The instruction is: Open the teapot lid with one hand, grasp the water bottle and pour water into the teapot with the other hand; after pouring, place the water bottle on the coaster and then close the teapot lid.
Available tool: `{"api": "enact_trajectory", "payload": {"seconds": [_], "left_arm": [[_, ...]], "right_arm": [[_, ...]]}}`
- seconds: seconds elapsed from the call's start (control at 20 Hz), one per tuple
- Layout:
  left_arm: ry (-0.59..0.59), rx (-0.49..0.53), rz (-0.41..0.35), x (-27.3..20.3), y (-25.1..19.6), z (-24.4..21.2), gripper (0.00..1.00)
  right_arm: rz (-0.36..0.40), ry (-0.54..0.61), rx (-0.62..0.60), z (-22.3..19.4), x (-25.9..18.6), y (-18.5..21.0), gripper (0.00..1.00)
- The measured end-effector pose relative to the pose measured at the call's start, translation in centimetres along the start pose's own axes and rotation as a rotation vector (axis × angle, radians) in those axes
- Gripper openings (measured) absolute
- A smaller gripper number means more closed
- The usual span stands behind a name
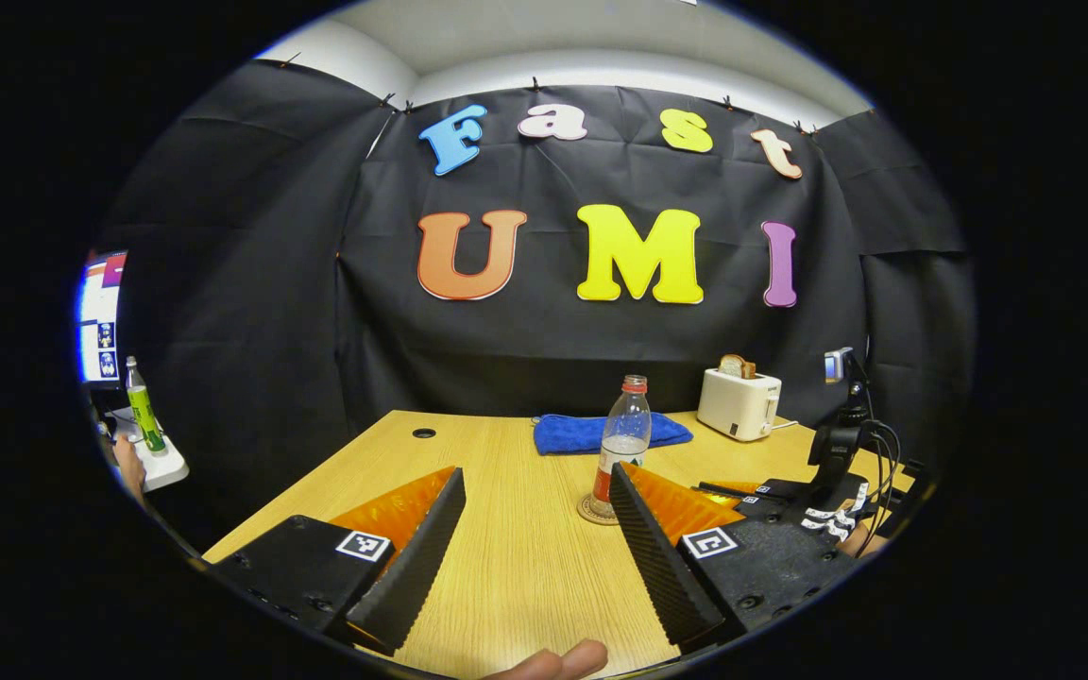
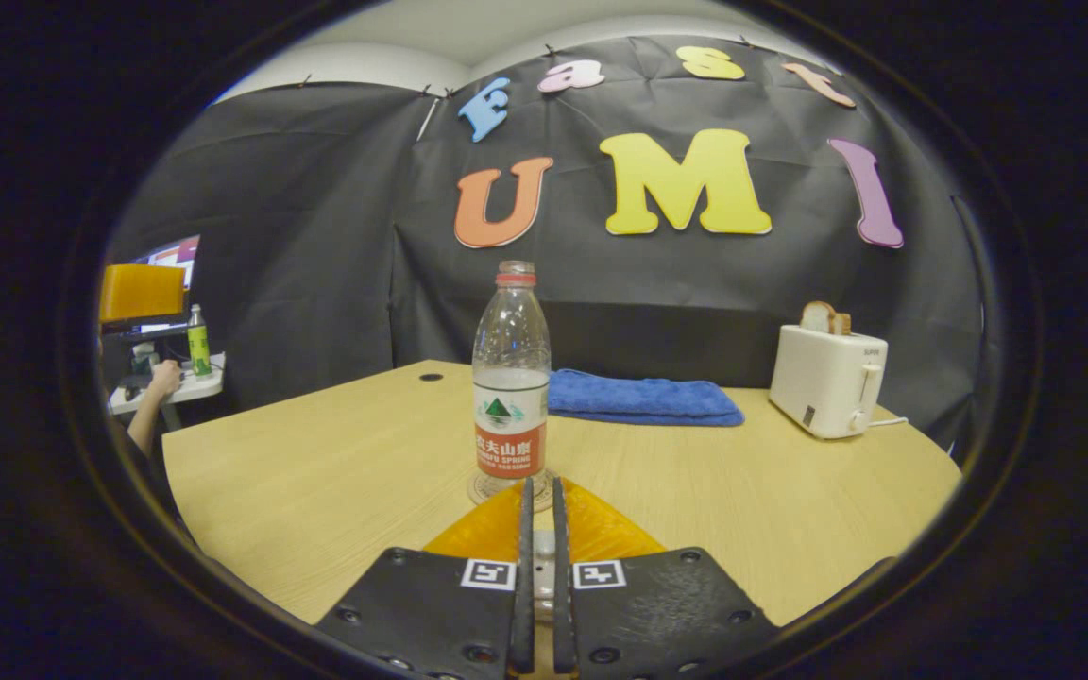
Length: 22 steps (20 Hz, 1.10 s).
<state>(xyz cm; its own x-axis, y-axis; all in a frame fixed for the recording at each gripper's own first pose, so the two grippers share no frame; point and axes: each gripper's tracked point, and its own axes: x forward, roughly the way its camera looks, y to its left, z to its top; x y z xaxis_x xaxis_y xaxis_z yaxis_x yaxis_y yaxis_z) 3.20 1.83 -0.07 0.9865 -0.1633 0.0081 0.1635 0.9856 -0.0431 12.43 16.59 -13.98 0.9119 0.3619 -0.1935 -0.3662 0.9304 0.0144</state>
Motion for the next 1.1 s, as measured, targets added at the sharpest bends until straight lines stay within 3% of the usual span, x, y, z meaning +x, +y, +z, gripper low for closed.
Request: {"api": "enact_trajectory", "payload": {"seconds": [0.05, 0.1, 0.15, 0.2, 0.25, 0.4, 0.65, 0.85, 1.1], "left_arm": [[0.002, -0.005, 0.000, 0.0, 0.0, 0.0, 0.96], [0.000, -0.010, 0.001, 0.0, 0.1, 0.1, 0.96], [0.000, -0.013, 0.003, -0.1, 0.2, 0.1, 0.96], [0.000, -0.016, 0.004, -0.2, 0.2, 0.2, 0.96], [-0.001, -0.018, 0.005, -0.2, 0.2, 0.2, 0.96], [-0.006, -0.005, 0.004, -0.5, -0.3, 0.5, 0.96], [-0.026, 0.024, 0.003, -0.9, -1.5, 1.3, 0.96], [-0.039, 0.053, 0.017, -1.1, -2.4, 1.6, 0.96], [-0.033, 0.036, 0.060, -1.1, -2.7, 1.4, 0.96]], "right_arm": [[-0.002, -0.013, 0.003, 0.4, -0.2, -0.2, 0.10], [-0.005, -0.024, 0.005, 0.9, -0.6, -0.2, 0.22], [-0.008, -0.032, 0.008, 1.4, -1.0, -0.3, 0.26], [-0.009, -0.045, 0.011, 1.9, -1.5, -0.4, 0.43], [-0.024, -0.060, 0.016, 2.6, -2.0, -0.8, 0.52], [-0.027, -0.110, 0.043, 4.7, -4.2, -1.4, 0.68], [-0.055, -0.217, 0.031, 8.8, -9.5, -3.3, 0.76], [-0.112, -0.299, -0.014, 11.7, -14.5, -5.3, 0.96], [-0.207, -0.292, -0.072, 12.2, -19.0, -7.5, 0.96]]}}
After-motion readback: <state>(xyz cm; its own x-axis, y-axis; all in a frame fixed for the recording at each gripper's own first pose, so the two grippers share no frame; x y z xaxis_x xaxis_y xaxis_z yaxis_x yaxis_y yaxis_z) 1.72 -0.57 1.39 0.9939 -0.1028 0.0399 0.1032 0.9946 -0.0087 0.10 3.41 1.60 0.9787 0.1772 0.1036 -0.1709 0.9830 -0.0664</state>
